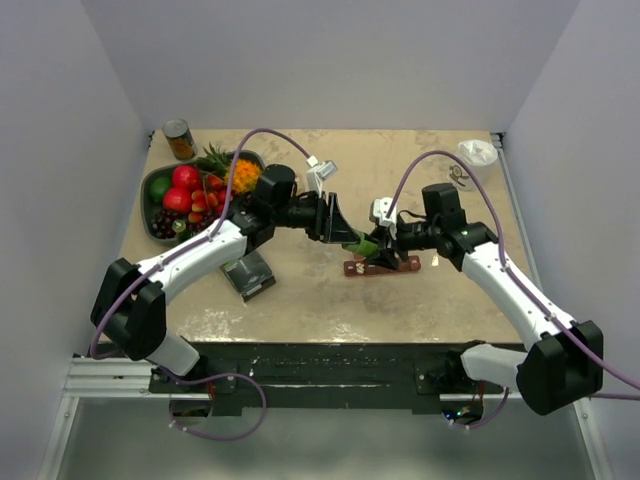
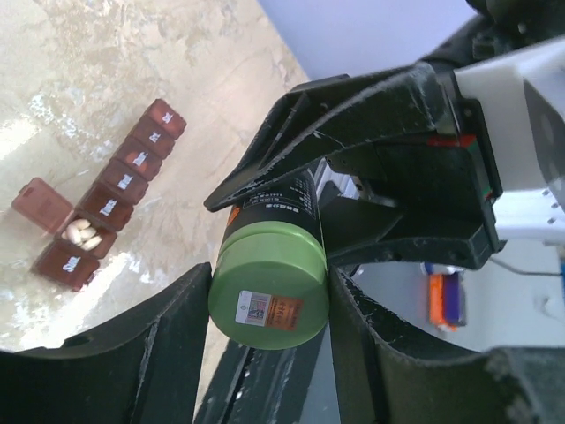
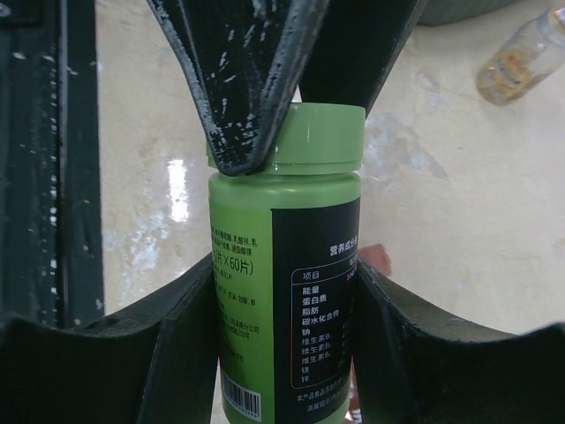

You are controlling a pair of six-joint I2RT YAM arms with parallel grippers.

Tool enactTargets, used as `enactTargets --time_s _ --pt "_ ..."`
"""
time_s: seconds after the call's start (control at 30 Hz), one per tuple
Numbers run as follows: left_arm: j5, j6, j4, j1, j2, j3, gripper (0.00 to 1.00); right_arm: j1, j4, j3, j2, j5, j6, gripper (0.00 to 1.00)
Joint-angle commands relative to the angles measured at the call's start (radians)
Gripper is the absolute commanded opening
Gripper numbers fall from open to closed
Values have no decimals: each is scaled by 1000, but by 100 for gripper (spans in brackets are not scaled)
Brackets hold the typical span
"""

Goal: Sort the pills into containers

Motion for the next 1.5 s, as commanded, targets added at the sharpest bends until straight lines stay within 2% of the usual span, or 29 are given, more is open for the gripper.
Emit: enactTargets --time_s 0.0,0.27,0.33,0.43,0.5,0.53,0.6,0.63,0.77,0.83,0.9,0.93,1.1,1.27,1.33,1.47 --pt "71 214 -50 -9 17 63 0 20 27 59 50 -246 56 0" --pt "118 555 -83 -14 -25 39 0 16 121 83 130 -462 271 0" --pt "120 606 -72 -14 -51 27 0 12 171 85 158 -505 341 0" --pt "118 655 -55 -9 -60 8 0 12 190 86 178 -559 363 0" --pt "131 640 -26 -4 -66 -3 10 12 187 83 175 -559 354 0" --pt "129 626 21 -3 -69 -15 26 11 165 82 170 -551 323 0" --pt "137 585 75 9 -86 -26 40 11 130 83 152 -518 277 0" --pt "135 574 84 14 -91 -30 51 11 118 82 143 -507 253 0" --pt "132 468 113 48 -115 -39 68 12 101 74 109 -436 213 0" --pt "126 404 155 78 -141 -68 84 14 75 77 97 -383 175 0" --pt "115 309 204 94 -181 -96 87 12 59 85 86 -353 153 0" --pt "100 275 221 95 -196 -127 99 12 52 86 84 -326 136 0" --pt "19 69 271 108 -266 -197 99 26 41 88 74 -255 99 0" --pt "66 -93 408 105 -272 -271 99 55 30 85 52 -151 50 0" --pt "84 -72 390 103 -266 -259 99 66 32 82 47 -134 41 0" --pt "86 87 214 82 -235 -204 98 83 29 88 52 -120 38 0"
